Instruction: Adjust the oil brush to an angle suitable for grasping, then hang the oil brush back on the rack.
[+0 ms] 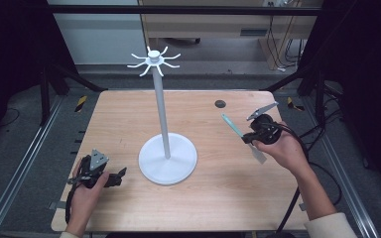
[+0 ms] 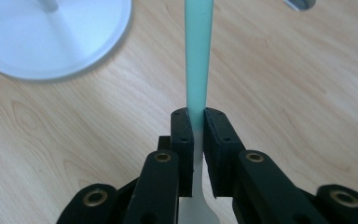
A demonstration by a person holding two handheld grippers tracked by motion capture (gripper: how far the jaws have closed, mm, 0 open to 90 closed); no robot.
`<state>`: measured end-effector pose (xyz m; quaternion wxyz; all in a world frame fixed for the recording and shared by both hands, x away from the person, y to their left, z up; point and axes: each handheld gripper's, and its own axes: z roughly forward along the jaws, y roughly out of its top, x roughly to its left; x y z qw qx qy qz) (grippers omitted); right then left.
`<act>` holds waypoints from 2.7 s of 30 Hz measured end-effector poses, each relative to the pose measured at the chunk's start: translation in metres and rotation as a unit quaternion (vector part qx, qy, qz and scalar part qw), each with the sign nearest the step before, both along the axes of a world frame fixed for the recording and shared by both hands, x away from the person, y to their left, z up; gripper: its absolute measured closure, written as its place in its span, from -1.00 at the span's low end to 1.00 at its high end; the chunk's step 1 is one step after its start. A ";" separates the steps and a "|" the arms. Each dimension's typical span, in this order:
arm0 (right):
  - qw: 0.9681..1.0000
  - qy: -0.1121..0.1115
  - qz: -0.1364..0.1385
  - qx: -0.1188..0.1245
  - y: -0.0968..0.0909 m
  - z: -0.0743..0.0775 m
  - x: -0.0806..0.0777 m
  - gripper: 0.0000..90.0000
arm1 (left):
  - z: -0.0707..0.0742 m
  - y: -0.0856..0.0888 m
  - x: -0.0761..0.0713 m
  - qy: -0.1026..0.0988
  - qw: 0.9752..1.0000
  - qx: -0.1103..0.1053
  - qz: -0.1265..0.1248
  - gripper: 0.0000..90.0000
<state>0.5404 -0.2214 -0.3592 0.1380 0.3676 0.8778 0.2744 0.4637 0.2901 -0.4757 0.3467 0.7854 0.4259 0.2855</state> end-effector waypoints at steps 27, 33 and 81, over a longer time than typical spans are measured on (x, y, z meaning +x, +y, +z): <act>0.974 -0.141 -0.014 0.175 0.045 0.032 -0.013 0.84 | 0.000 0.001 0.000 0.001 1.000 -0.007 0.001 -0.93; 0.971 -0.144 -0.022 0.191 0.042 0.027 -0.017 0.84 | 0.001 0.001 0.000 -0.003 1.000 -0.008 0.001 -0.93; 0.923 -0.266 0.029 0.276 0.090 0.081 -0.080 0.84 | 0.002 0.000 0.001 -0.006 1.000 -0.006 0.000 -0.93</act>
